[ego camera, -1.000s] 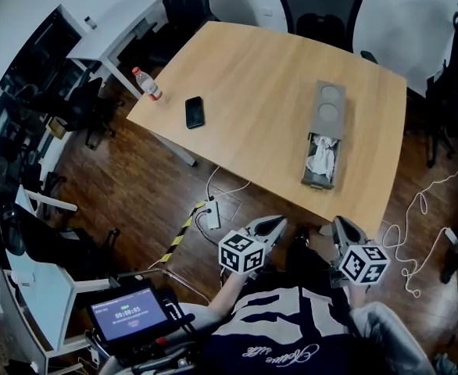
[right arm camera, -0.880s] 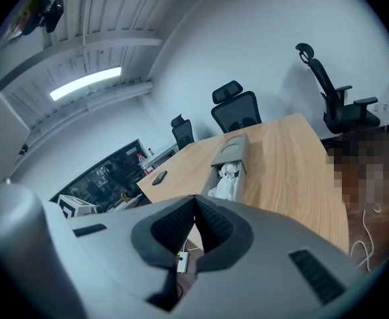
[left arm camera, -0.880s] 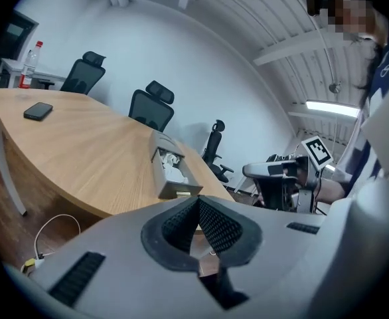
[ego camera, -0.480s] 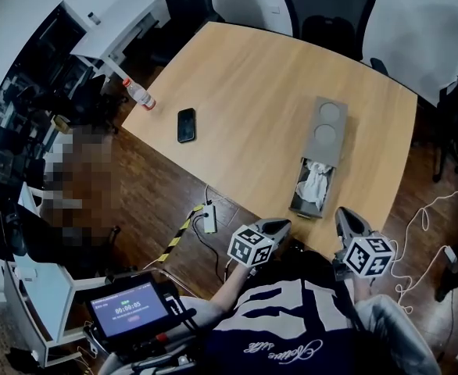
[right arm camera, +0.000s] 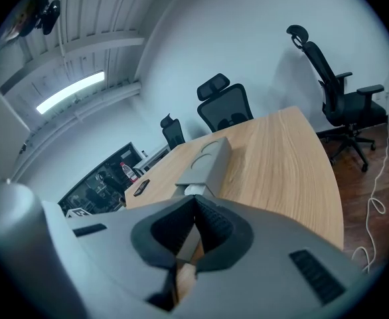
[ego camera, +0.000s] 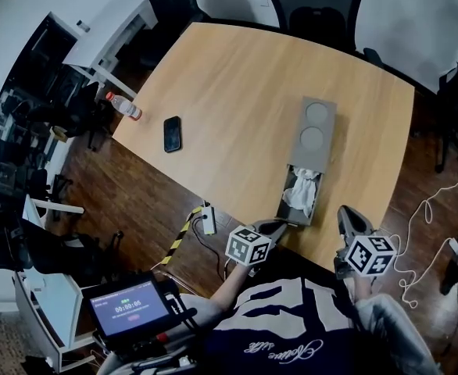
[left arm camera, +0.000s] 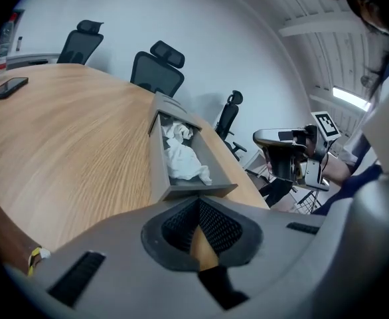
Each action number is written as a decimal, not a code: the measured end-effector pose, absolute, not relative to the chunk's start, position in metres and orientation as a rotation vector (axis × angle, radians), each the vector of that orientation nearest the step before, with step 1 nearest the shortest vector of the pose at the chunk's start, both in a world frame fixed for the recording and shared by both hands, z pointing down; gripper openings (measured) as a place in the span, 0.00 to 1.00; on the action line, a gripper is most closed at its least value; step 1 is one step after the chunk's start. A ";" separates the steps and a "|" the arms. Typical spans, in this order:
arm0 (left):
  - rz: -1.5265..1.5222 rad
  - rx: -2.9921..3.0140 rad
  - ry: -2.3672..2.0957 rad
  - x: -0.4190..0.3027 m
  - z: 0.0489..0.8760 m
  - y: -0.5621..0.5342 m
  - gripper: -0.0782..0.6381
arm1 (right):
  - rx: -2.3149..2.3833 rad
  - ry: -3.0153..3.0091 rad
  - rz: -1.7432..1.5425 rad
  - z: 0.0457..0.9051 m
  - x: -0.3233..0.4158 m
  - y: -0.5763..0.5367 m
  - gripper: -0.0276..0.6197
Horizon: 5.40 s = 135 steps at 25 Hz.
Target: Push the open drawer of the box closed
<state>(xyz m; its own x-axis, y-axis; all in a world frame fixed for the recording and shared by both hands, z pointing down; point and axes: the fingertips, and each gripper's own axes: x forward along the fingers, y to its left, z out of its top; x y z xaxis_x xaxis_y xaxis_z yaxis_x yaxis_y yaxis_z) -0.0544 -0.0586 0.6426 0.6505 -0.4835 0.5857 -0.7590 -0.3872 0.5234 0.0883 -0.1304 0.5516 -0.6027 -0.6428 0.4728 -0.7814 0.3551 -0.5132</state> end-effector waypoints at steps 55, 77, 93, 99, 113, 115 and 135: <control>0.342 2.220 -0.951 -0.047 0.599 -0.194 0.11 | 1.642 -2.231 1.175 0.562 0.129 -0.153 0.04; 0.245 2.228 -1.218 -0.083 0.563 -0.076 0.11 | 1.178 -2.411 1.111 0.587 0.063 -0.105 0.04; 0.193 2.237 -1.263 -0.157 0.549 0.066 0.11 | 1.137 -2.453 1.023 0.560 -0.024 0.016 0.04; 0.230 2.267 -1.168 -0.168 0.555 0.131 0.11 | 1.192 -2.420 1.027 0.560 -0.041 0.095 0.04; 0.159 2.333 -1.109 -0.140 0.532 0.185 0.11 | 1.233 -2.427 0.975 0.541 -0.019 0.168 0.04; 0.164 2.330 -1.137 -0.131 0.533 0.188 0.11 | 1.217 -2.447 0.980 0.543 -0.008 0.172 0.04; 0.139 2.304 -1.092 0.033 0.535 0.234 0.11 | 1.164 -2.423 0.924 0.542 0.141 0.223 0.04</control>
